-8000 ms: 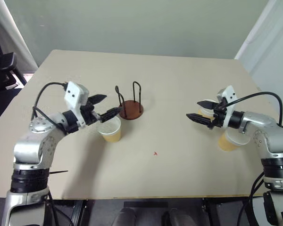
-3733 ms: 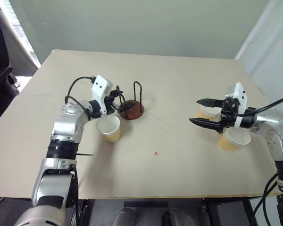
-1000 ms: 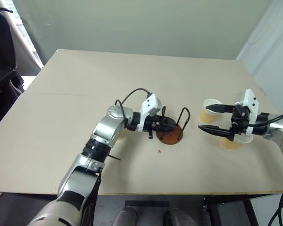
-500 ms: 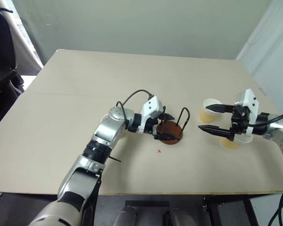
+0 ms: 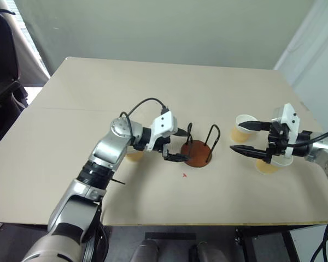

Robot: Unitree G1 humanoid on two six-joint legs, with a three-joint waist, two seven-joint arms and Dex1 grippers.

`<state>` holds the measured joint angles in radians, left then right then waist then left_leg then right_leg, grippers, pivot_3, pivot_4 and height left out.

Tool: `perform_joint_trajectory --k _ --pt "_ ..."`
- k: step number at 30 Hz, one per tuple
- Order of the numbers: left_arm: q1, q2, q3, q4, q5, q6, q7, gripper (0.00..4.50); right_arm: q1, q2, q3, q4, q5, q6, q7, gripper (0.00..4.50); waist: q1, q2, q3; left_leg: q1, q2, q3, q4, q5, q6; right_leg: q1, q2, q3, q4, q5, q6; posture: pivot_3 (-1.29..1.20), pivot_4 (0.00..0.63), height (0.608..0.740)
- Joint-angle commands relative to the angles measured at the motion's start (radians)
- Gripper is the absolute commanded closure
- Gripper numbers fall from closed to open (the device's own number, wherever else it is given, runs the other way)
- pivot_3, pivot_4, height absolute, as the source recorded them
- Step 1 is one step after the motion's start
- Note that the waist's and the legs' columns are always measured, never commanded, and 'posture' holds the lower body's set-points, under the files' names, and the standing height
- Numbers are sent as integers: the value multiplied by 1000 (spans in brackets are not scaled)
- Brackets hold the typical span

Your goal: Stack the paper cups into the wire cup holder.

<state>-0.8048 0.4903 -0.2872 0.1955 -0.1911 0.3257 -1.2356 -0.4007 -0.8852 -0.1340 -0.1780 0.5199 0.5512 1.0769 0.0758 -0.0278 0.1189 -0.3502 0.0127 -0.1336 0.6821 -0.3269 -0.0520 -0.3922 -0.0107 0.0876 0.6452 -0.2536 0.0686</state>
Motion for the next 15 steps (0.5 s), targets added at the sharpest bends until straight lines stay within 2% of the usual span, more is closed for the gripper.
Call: perform_joint_trajectory --k 1,15 --pt "-12 11 44 -33 -14 -11 14 42 -24 -14 -7 -5 -10 -8 -5 0 0 0 0 0 0 0 0 0 0 0 0 0 0 0 0 0 150 740" --pt "-21 30 223 -55 -158 115 75 42 -106 -25 39 118 -117 -45 -7 0 0 0 0 0 0 -1 0 0 0 0 -1 0 0 1 -1 0 150 740"
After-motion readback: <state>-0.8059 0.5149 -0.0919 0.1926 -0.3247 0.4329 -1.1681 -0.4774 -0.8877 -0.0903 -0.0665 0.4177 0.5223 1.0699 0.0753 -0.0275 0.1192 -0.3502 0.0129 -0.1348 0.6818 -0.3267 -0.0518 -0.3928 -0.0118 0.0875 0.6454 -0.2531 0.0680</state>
